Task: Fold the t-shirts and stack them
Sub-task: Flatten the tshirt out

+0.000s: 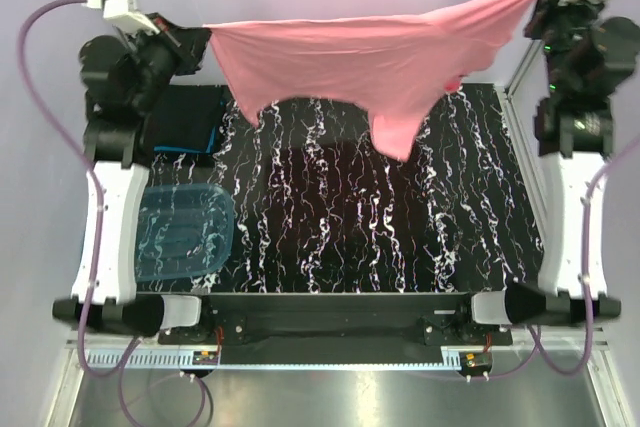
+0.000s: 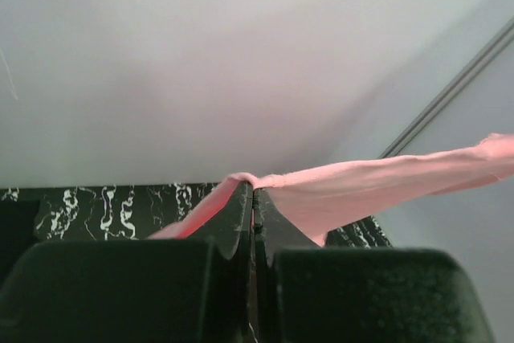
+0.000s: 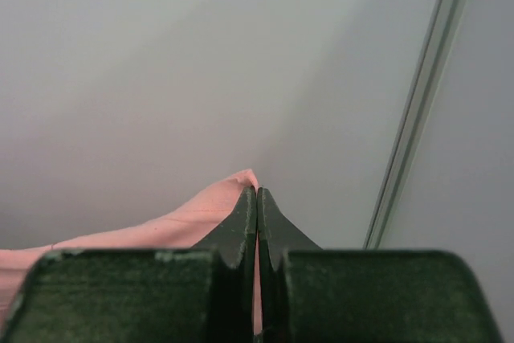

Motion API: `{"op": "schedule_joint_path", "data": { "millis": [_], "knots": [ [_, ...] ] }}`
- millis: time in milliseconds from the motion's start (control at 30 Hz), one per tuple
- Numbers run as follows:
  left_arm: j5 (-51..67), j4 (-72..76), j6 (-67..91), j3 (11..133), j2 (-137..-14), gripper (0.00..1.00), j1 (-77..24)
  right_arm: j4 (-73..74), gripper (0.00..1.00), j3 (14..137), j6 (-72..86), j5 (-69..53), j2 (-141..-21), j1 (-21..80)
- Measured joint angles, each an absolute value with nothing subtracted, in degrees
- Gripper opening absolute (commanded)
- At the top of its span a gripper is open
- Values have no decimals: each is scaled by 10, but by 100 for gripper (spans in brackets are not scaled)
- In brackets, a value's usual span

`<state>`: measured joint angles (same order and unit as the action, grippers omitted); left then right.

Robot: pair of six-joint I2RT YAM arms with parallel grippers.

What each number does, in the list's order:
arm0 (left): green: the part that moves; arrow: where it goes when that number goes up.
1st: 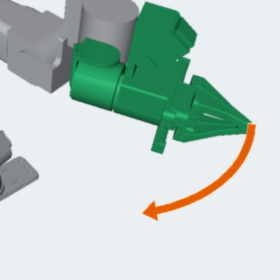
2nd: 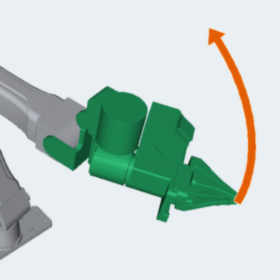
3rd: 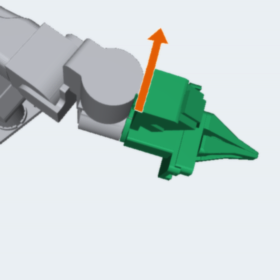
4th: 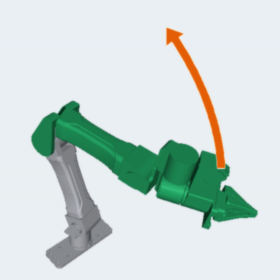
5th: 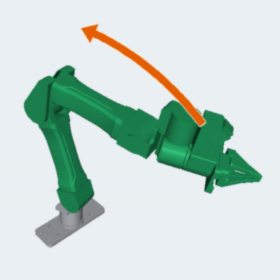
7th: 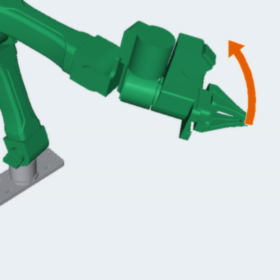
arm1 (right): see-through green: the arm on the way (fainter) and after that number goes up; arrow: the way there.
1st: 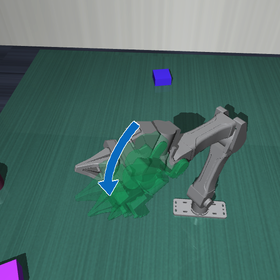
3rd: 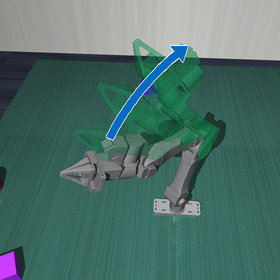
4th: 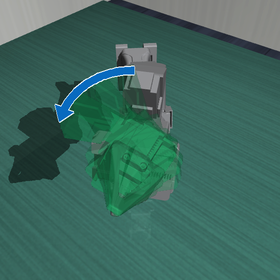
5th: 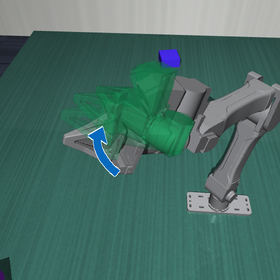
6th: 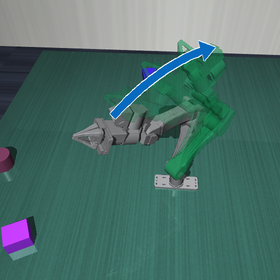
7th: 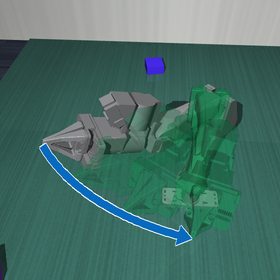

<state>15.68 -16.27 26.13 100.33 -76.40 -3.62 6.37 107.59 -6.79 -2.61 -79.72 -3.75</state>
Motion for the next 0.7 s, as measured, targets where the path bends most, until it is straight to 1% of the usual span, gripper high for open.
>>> {"op": "schedule_joint_path", "data": {
  "millis": [233,367,533,700],
  "knots": [
    [157,-154,254,901,-562,0,-37,154,0,1075,-71,-26,-587,-37],
    [159,-174,254,838,-475,0,-37,220,0,1082,-71,-26,-491,-37],
    [160,-239,252,810,-419,0,-37,312,0,1078,-63,-25,-420,-37],
    [159,-326,250,863,-393,0,-37,409,0,1141,-55,1,-409,-37]
  ]
}}
